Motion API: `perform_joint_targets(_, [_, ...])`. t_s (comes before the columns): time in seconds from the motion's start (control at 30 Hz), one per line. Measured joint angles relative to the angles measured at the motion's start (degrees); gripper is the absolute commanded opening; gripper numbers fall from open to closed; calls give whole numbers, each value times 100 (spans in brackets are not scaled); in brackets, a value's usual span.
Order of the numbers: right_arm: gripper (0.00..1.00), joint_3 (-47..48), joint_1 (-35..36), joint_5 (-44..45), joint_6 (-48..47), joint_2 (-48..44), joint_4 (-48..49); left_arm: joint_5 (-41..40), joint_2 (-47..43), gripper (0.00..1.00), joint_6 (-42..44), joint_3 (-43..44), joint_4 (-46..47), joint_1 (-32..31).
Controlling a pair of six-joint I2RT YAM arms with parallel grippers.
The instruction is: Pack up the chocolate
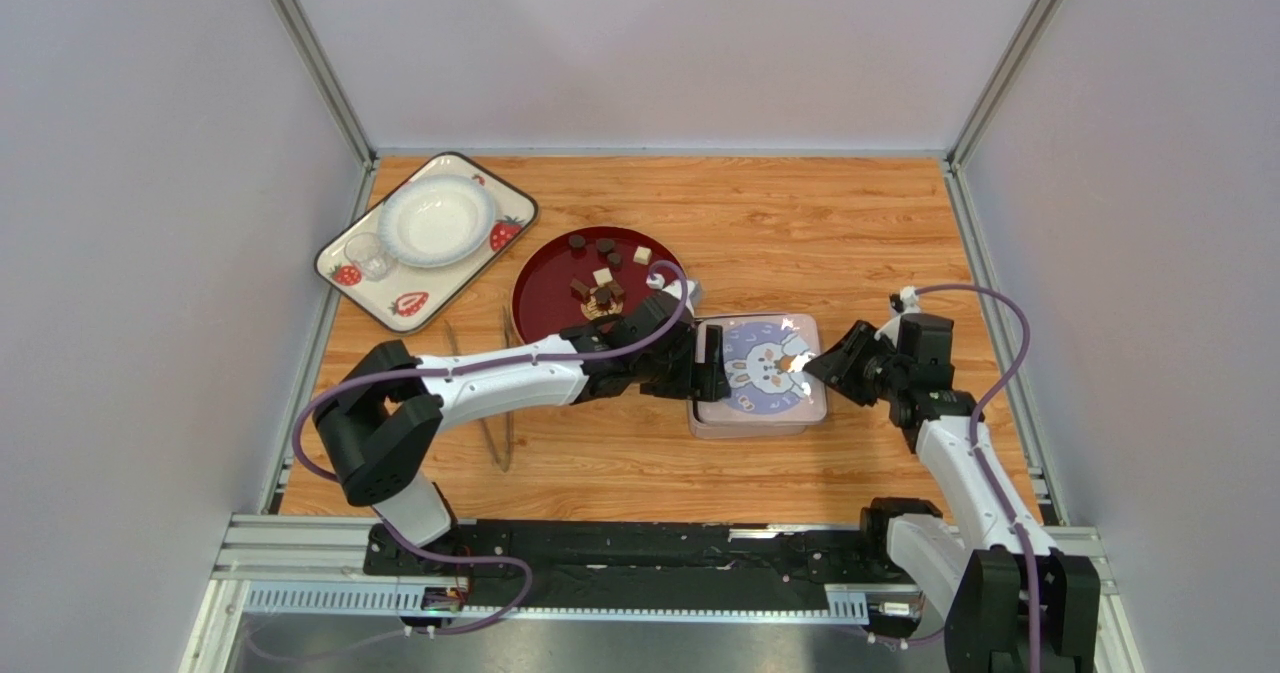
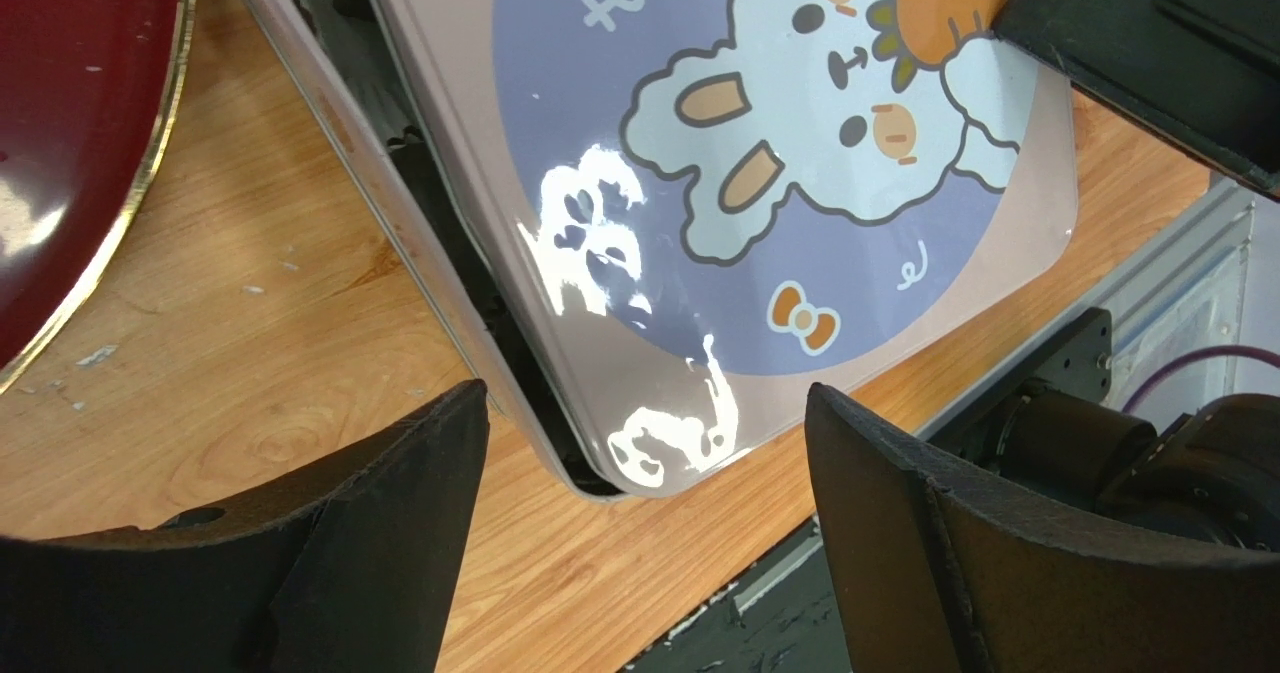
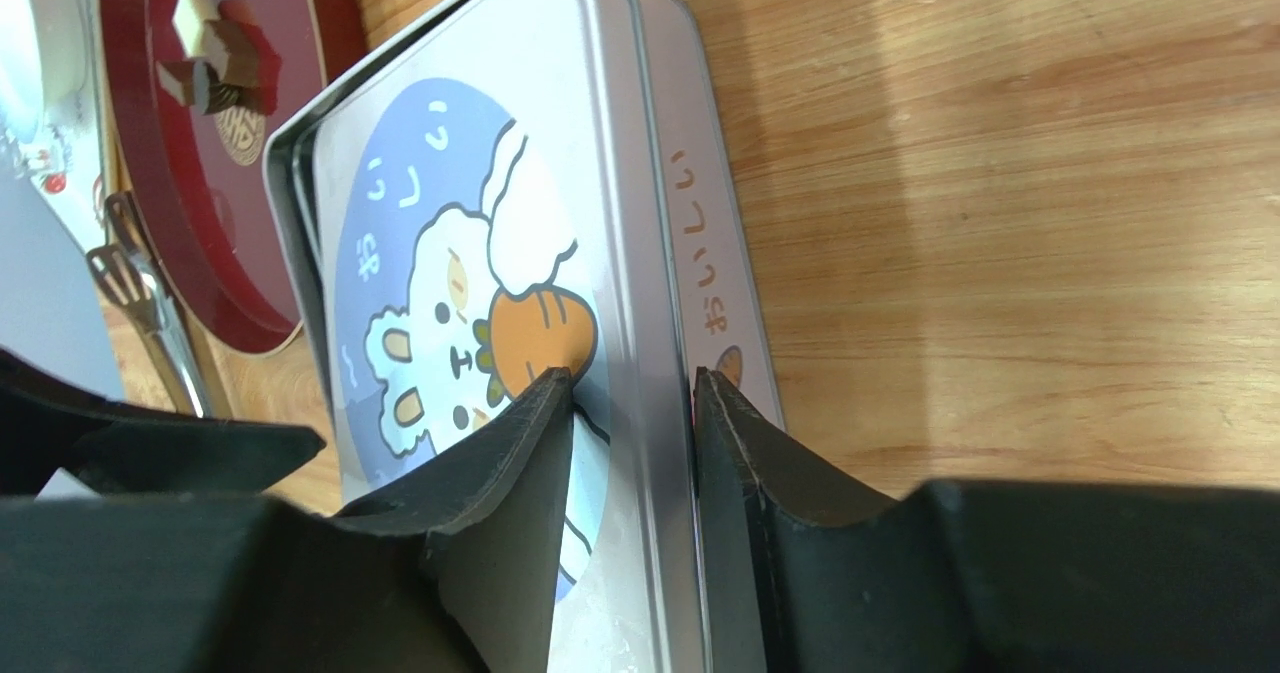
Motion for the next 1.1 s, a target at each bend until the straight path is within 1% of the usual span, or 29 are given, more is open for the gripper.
perform_joint_targets(0.23, [43,-37,4,369,13,221,2,-164,-308,85,-39,-192,68,0])
perform_joint_targets(0.5, [43,-52,4,267,37,437,260,-297,-334,85,-85,-216,256,0])
perform_joint_targets(0.6, [45,-52,4,122,52,570,409,-297,-321,86,-85,-216,286,0])
perform_joint_targets(0.73, [52,-48,17,13,63,678,479,-297,-216,85,-85,-216,295,0])
perform_joint_targets(0.83, [61,-42,68,-48,94,763,485,-297,-105,85,-92,-216,291,0])
perform_joint_targets(0.93, [66,-28,151,-109,109,881,485,-295,-55,86,-107,-216,291,0])
perform_joint_targets(1.1, [69,17,247,-179,122,1027,485,-269,-42,86,-153,-216,302,0])
